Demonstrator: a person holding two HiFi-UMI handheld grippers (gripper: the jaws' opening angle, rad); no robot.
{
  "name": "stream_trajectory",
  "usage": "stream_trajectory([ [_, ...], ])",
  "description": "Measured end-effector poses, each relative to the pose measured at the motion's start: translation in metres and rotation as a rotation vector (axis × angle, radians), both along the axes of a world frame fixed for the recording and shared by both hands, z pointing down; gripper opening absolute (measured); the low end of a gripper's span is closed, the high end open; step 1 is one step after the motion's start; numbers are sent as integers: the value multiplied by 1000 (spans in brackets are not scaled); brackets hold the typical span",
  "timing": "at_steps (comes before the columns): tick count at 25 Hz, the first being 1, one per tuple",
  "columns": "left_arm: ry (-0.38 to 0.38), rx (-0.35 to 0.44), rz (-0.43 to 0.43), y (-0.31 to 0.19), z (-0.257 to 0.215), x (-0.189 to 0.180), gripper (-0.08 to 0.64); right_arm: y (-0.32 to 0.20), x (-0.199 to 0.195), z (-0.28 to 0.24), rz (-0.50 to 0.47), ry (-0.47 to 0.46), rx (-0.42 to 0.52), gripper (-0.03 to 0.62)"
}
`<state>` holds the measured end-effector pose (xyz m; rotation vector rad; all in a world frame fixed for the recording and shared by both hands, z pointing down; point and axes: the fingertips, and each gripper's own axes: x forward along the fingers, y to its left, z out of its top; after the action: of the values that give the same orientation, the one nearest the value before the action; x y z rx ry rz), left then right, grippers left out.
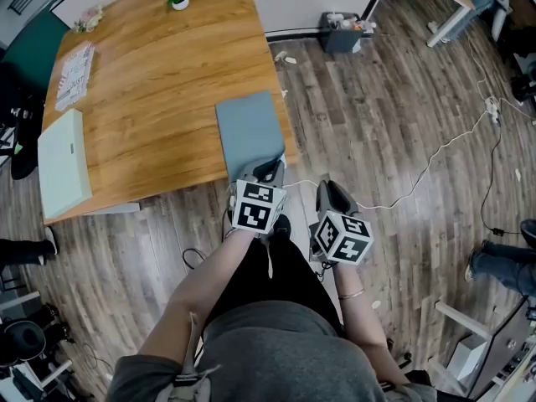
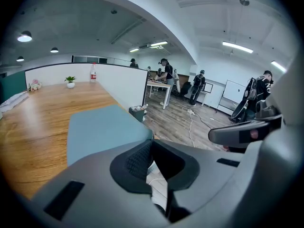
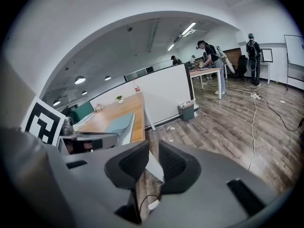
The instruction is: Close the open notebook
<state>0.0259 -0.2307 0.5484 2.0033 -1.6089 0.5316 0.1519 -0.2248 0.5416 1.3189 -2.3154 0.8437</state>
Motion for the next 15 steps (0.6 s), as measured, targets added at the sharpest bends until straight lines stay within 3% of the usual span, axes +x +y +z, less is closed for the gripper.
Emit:
stream_trajectory([
  [9,-57,-50,44,-4,11,3,32,1,2,3,16,-1,-5,71],
  [15,-51,-110,61,-4,19,7,34,-2,6,3,25,0,-9,71],
])
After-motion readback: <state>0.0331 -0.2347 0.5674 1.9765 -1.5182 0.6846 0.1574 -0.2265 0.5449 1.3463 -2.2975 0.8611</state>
